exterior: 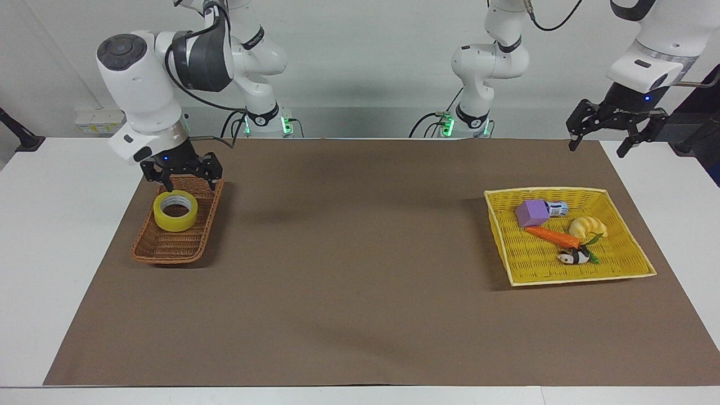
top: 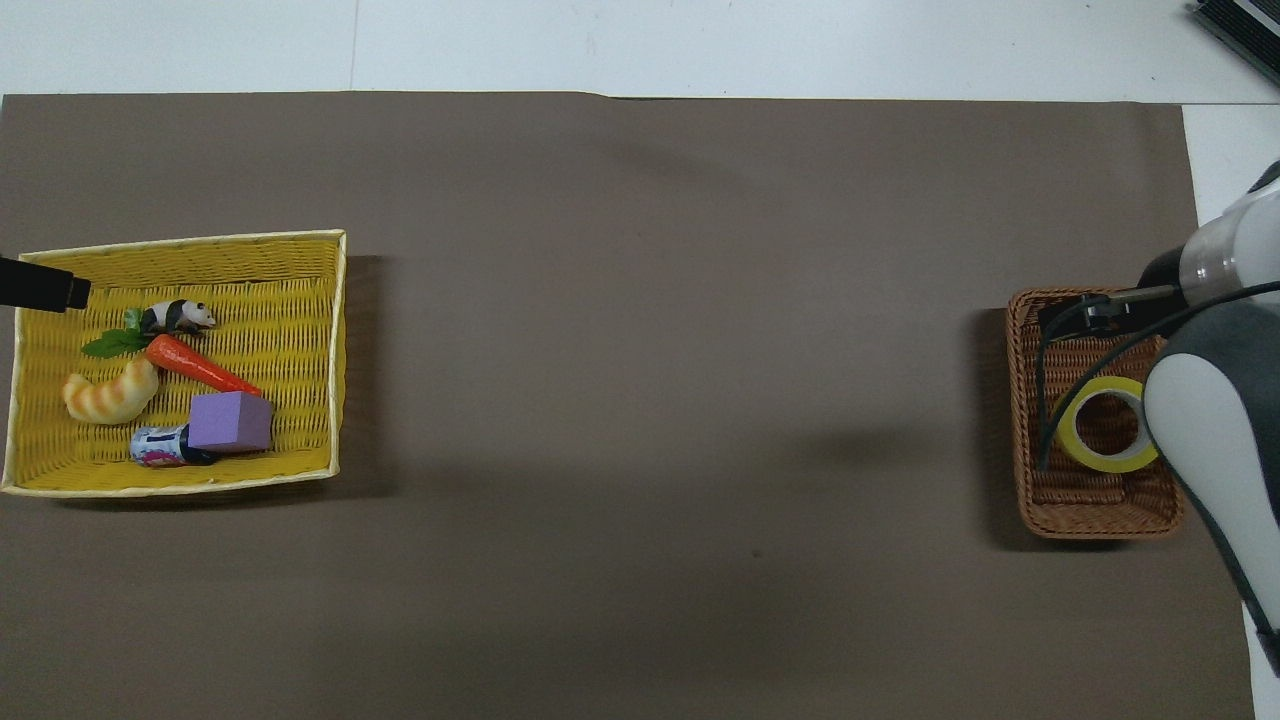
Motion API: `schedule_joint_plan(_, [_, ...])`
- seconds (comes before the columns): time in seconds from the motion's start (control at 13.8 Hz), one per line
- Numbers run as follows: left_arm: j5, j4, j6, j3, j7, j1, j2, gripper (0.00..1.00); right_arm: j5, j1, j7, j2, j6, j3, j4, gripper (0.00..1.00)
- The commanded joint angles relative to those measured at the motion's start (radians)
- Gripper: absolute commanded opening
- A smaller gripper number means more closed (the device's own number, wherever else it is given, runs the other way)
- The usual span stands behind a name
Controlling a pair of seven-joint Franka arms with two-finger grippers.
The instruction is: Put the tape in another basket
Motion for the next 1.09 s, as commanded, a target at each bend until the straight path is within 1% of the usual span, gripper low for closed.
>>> schedule_joint_plan(0.0, [0.013,-0.026,-0.006,-0.007,0.008,0.008,-0.026,1.00,0.002,-0.010,0.060,-0.002,-0.102,0.010,0.093,1.00])
schedule_joint_plan(0.14, [0.013,-0.027,-0.006,-0.007,0.008,0.008,-0.026,1.00,0.056,-0.028,0.061,0.018,-0.185,0.010,0.161,1.00])
schedule_joint_plan(0.29, [0.013,-0.026,-0.006,-0.007,0.008,0.008,-0.026,1.00,0.106,-0.035,0.066,0.042,-0.219,-0.002,0.210,1.00])
schedule_joint_plan(0.36, [0.013,-0.026,-0.006,-0.007,0.008,0.008,-0.026,1.00,0.107,-0.035,0.066,0.045,-0.219,-0.002,0.221,1.00])
schedule_joint_plan(0.51, [0.013,-0.026,-0.006,-0.007,0.008,0.008,-0.026,1.00,0.094,-0.027,0.071,0.045,-0.207,-0.004,0.215,1.00])
schedule_joint_plan(0.72, [0.013,-0.026,-0.006,-0.007,0.008,0.008,-0.026,1.00,0.077,-0.015,0.069,0.039,-0.225,-0.006,0.222,1.00])
schedule_joint_plan(0.8, [0.013,-0.026,-0.006,-0.007,0.008,0.008,-0.026,1.00,0.077,-0.010,0.072,0.036,-0.253,-0.004,0.222,1.00])
schedule_joint_plan(0.87, [0.013,-0.026,-0.006,-0.007,0.008,0.008,-0.026,1.00,0.076,-0.010,0.090,0.028,-0.257,0.004,0.224,1.00])
schedule_joint_plan(1.01, [0.013,-0.027,-0.006,-0.007,0.008,0.008,-0.026,1.00,0.073,-0.010,0.101,-0.020,-0.259,0.013,0.196,1.00])
